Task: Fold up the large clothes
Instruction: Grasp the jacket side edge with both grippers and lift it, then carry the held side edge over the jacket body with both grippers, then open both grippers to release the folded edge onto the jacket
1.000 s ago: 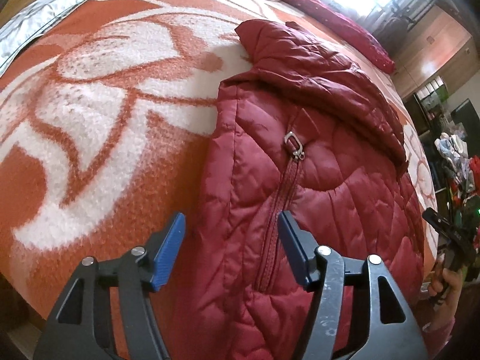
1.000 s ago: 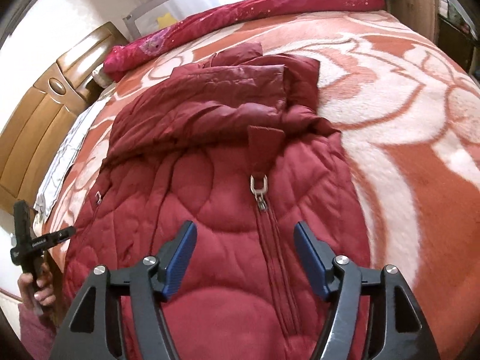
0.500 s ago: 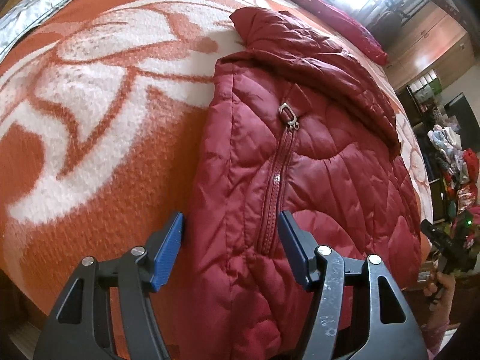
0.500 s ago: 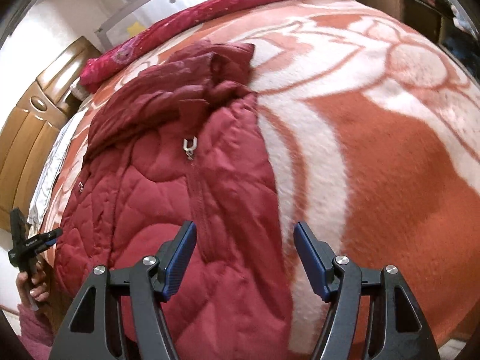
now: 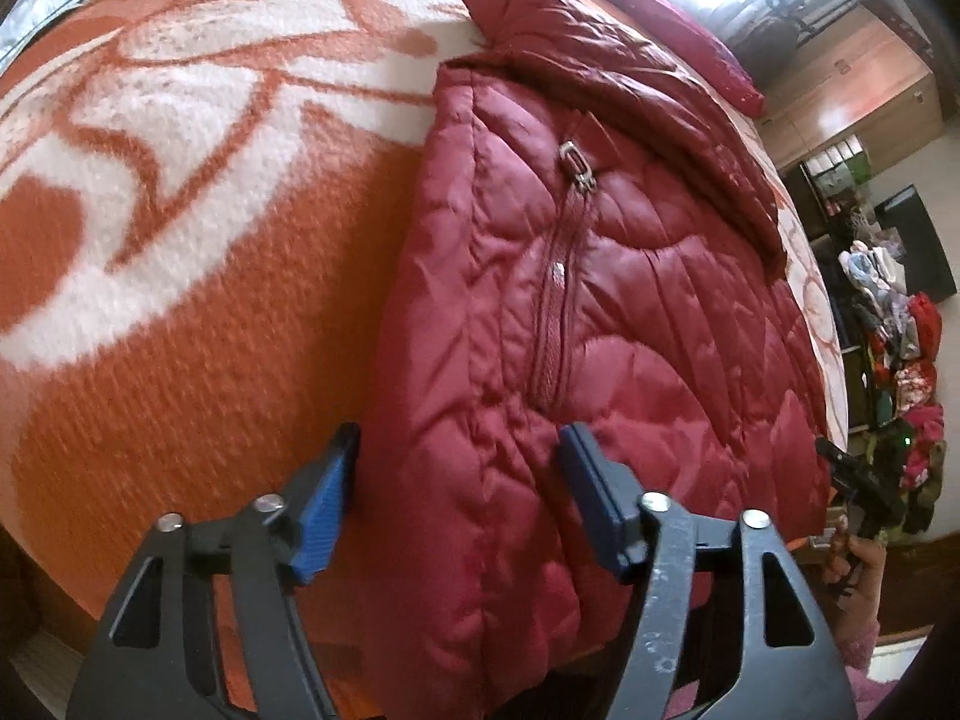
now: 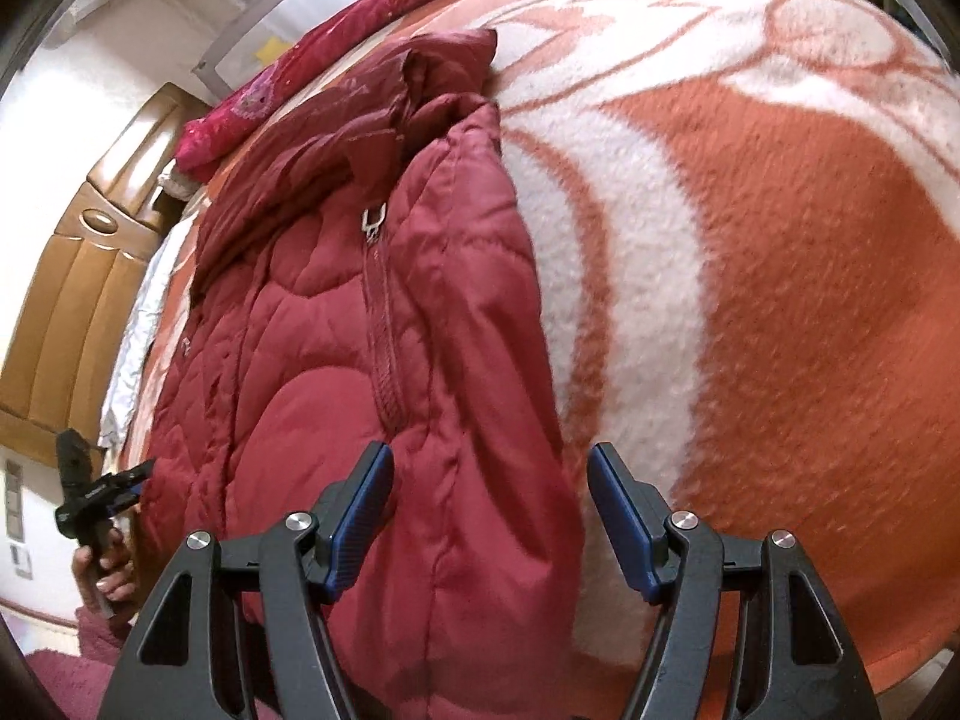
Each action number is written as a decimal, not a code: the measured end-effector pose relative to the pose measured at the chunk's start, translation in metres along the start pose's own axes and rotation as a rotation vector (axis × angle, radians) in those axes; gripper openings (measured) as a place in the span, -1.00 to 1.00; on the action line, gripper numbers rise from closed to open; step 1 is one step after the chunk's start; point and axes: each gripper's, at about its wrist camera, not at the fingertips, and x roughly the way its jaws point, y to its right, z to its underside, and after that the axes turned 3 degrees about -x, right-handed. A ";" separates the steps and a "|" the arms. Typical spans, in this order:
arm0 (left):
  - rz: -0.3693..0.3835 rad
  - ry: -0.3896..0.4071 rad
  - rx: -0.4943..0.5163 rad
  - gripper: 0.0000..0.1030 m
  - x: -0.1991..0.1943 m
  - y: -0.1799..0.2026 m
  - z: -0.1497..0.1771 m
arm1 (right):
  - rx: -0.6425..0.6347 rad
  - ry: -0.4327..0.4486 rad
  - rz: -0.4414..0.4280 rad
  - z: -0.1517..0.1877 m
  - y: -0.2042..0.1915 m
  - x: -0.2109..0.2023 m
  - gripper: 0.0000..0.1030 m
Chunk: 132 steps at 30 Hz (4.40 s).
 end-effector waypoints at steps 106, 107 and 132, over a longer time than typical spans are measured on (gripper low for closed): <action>0.110 0.316 0.024 -0.61 0.054 0.122 -0.315 | 0.290 0.384 -0.180 -0.311 -0.032 0.100 -0.57; 0.118 0.312 0.014 -0.61 0.057 0.121 -0.318 | 0.301 0.384 -0.172 -0.314 -0.030 0.106 -0.57; 0.115 0.242 0.337 -0.07 0.067 0.208 -0.256 | 0.305 0.386 0.031 -0.365 -0.035 0.163 -0.54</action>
